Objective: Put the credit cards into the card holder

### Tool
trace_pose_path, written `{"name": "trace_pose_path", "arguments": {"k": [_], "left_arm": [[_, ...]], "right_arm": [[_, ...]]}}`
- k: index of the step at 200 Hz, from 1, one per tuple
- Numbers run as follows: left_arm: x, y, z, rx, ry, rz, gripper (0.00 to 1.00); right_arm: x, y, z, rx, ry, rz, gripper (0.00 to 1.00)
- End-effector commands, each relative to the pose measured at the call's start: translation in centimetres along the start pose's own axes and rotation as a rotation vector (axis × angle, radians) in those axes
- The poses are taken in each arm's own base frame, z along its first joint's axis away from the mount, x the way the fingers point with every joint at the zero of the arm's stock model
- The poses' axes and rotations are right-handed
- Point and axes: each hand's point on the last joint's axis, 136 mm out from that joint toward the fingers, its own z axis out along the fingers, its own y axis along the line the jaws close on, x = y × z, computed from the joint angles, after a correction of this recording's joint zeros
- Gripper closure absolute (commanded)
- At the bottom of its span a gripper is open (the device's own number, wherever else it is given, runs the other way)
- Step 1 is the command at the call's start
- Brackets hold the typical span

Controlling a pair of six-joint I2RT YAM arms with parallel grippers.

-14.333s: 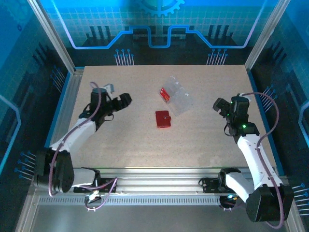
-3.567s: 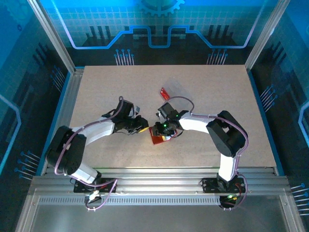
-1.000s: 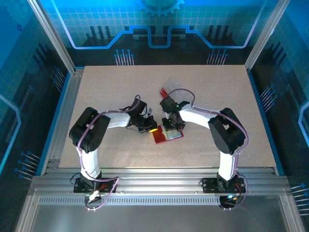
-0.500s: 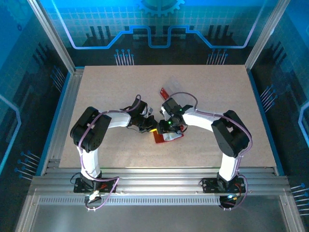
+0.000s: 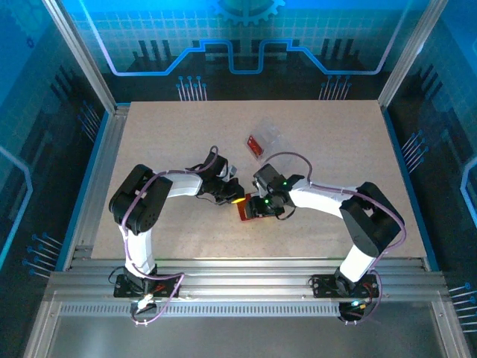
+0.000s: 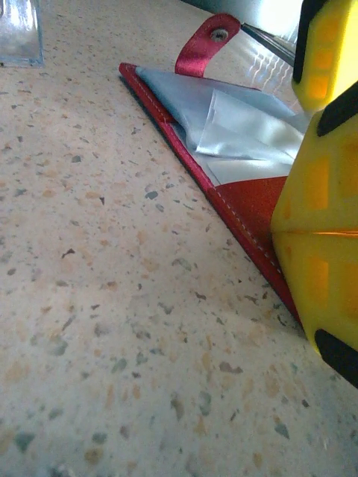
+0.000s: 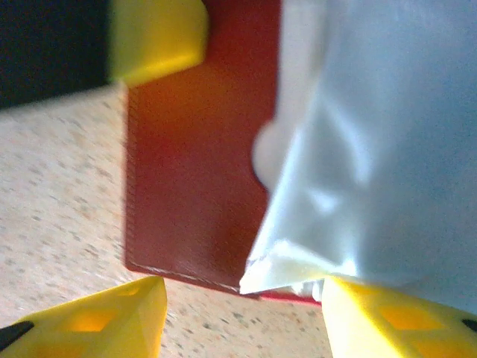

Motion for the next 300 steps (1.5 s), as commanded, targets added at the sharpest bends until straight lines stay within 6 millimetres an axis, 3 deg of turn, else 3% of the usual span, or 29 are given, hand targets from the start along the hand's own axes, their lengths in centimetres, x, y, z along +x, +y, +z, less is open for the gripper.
{"name": "trace_pose_path", "arguments": {"k": [1, 43, 112, 157, 178, 206, 269, 300], "left_arm": [[2.6, 5.2, 2.2, -0.160, 0.069, -0.076, 0.91], [2.5, 5.1, 2.2, -0.157, 0.067, -0.076, 0.90], [2.6, 5.1, 2.0, -0.158, 0.065, -0.073, 0.90], [2.5, 4.4, 1.9, -0.127, 0.072, -0.077, 0.91], [1.8, 2.1, 0.4, 0.007, 0.045, -0.110, 0.87], [0.9, 0.0, -1.5, 0.112, 0.027, -0.136, 0.84], [-0.8, 0.6, -5.9, 0.255, -0.083, -0.298, 0.80], [-0.4, 0.2, -7.3, 0.273, -0.096, -0.285, 0.75]], "right_arm": [[1.2, 0.0, -0.4, 0.015, 0.006, 0.028, 0.42], [1.2, -0.4, -0.6, 0.039, 0.002, 0.024, 0.41], [-2.1, -1.3, -0.8, 0.078, -0.019, 0.009, 0.41], [-3.6, 0.7, -1.3, 0.011, -0.055, -0.050, 0.40], [-4.0, 2.4, -1.3, -0.069, -0.074, -0.078, 0.41], [-4.1, 3.1, -0.7, -0.104, -0.066, -0.078, 0.41], [-3.8, 4.3, 1.1, -0.162, -0.033, -0.084, 0.40], [-3.6, 4.8, 2.5, -0.176, -0.006, -0.090, 0.40]]}}
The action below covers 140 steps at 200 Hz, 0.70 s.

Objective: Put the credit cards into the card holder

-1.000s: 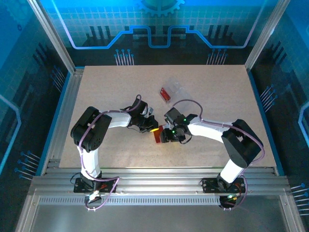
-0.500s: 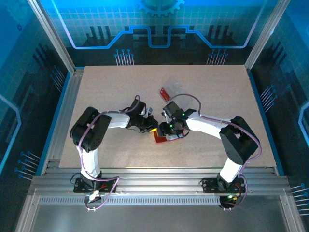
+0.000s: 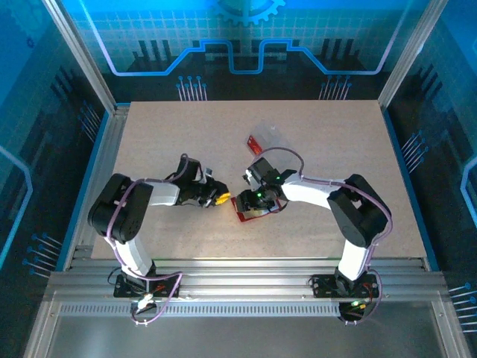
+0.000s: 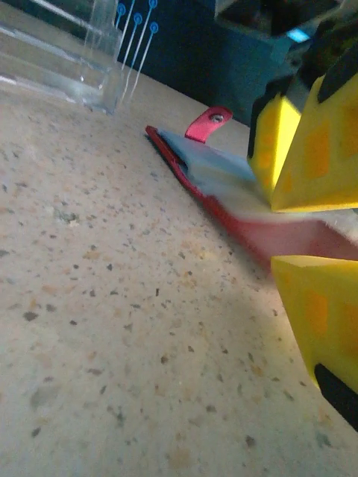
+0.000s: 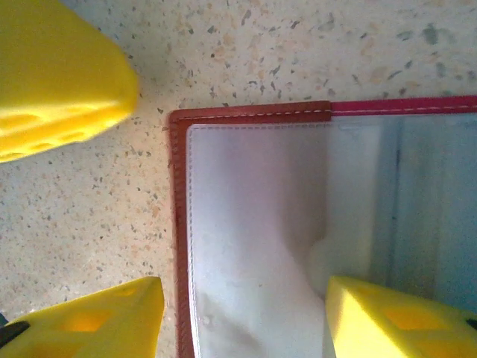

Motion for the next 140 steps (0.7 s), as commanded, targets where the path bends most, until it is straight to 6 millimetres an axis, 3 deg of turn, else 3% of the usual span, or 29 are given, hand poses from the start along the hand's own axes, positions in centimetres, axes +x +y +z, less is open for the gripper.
{"name": "trace_pose_path", "arguments": {"k": [1, 30, 54, 110, 140], "left_arm": [[0.8, -2.2, -1.3, 0.073, 0.011, 0.019, 0.75], [1.1, -1.3, -1.9, 0.023, -0.010, 0.043, 0.74], [1.2, -1.1, -2.1, 0.003, -0.012, 0.059, 0.72], [0.8, -1.1, -3.3, -0.088, -0.066, 0.151, 0.69], [0.6, -0.4, -3.2, -0.120, -0.071, 0.179, 0.68]], "right_arm": [[-0.1, 1.5, 1.1, -0.051, 0.019, -0.023, 0.40], [-0.2, 2.2, 1.6, -0.090, 0.027, -0.009, 0.40], [-1.1, 2.8, -0.2, -0.074, -0.016, -0.033, 0.39], [-4.9, -1.0, -6.6, 0.289, -0.116, -0.053, 0.37], [-7.5, -2.0, -7.6, 0.291, -0.141, -0.020, 0.44]]}}
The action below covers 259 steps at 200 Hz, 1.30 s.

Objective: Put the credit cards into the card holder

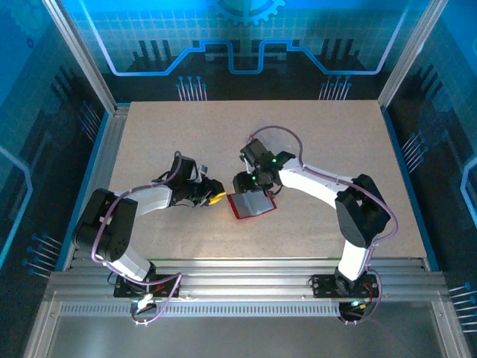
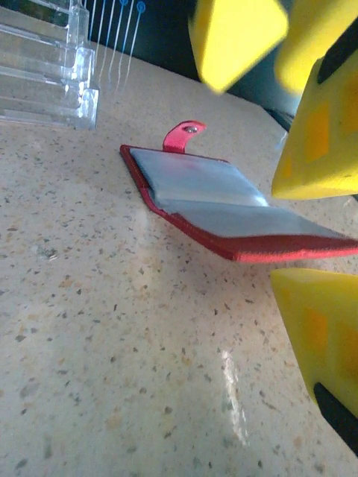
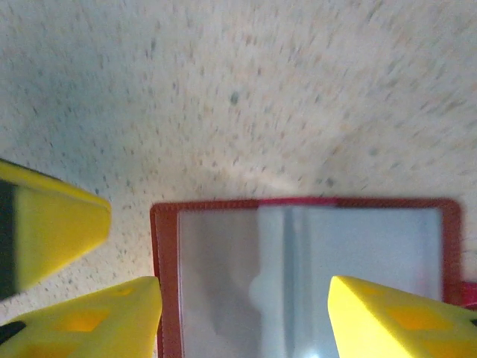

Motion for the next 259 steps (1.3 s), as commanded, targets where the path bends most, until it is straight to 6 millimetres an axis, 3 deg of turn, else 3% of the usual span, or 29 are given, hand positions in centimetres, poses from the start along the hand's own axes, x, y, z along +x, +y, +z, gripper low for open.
{"name": "trace_pose_path", "arguments": {"k": [1, 46, 100, 163, 188, 220, 259], "left_arm": [[-0.1, 0.3, -0.3, -0.047, -0.011, 0.060, 0.68], [-0.2, 1.0, 0.4, -0.053, -0.001, 0.079, 0.68], [0.1, 1.3, 0.5, -0.054, 0.001, 0.088, 0.68], [0.5, 1.1, 0.6, -0.052, 0.009, 0.094, 0.68], [0.6, 1.4, 0.9, -0.058, 0.017, 0.093, 0.68], [0.6, 1.5, 1.1, -0.059, 0.020, 0.089, 0.68], [0.6, 1.6, 1.2, -0.060, 0.024, 0.087, 0.68]], "right_arm": [[-0.9, -3.2, -0.9, 0.099, 0.021, 0.020, 0.44], [-2.9, -5.4, 2.4, 0.155, 0.074, 0.058, 0.80], [-2.0, -9.1, 4.8, 0.243, 0.123, 0.116, 0.84], [0.0, -14.5, 5.0, 0.312, 0.145, 0.219, 0.83], [0.0, -15.4, 4.2, 0.327, 0.127, 0.228, 0.82], [-1.8, -13.8, 1.6, 0.370, 0.057, 0.141, 0.73], [-6.2, -10.5, -1.5, 0.562, -0.042, -0.087, 0.47]]}}
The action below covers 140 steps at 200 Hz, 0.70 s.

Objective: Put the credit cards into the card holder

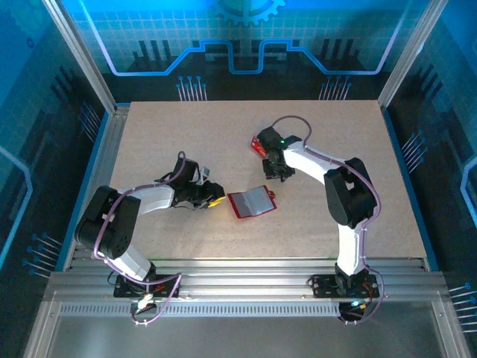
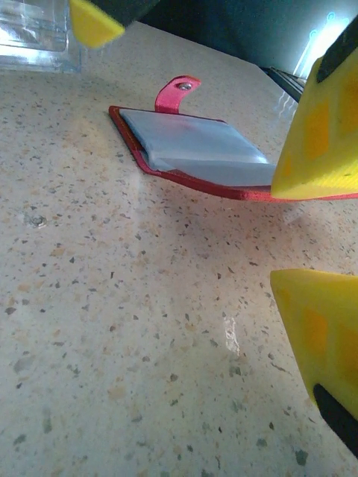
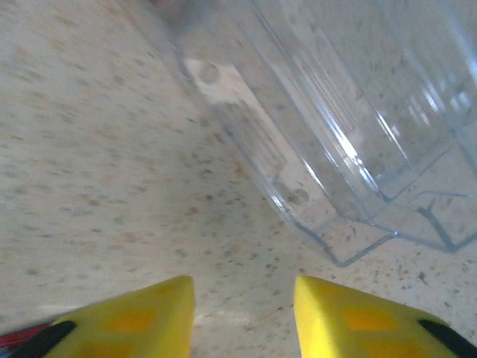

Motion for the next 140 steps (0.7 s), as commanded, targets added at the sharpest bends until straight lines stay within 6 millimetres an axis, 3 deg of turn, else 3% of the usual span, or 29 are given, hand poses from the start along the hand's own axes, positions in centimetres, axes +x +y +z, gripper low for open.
{"name": "trace_pose_path", "arguments": {"k": [1, 18, 74, 86, 140], "left_arm": [[0.2, 0.2, 0.4, -0.005, 0.010, 0.018, 0.68], [0.2, 0.2, 0.3, -0.005, 0.008, 0.019, 0.68], [0.2, 0.0, 0.3, 0.000, 0.008, 0.020, 0.68], [0.2, 0.0, 0.2, 0.001, 0.008, 0.020, 0.68], [0.3, -0.3, 0.1, 0.013, 0.008, 0.021, 0.68]], "right_arm": [[-3.3, 0.5, -4.1, 0.145, -0.127, -0.122, 0.46], [-5.0, 1.0, -4.2, 0.203, -0.142, -0.167, 0.39], [-9.3, 1.4, -2.4, 0.378, -0.159, -0.277, 0.36], [-9.2, 1.6, -0.7, 0.409, -0.139, -0.301, 0.34], [-9.6, 1.3, 1.3, 0.495, -0.143, -0.332, 0.34]]}}
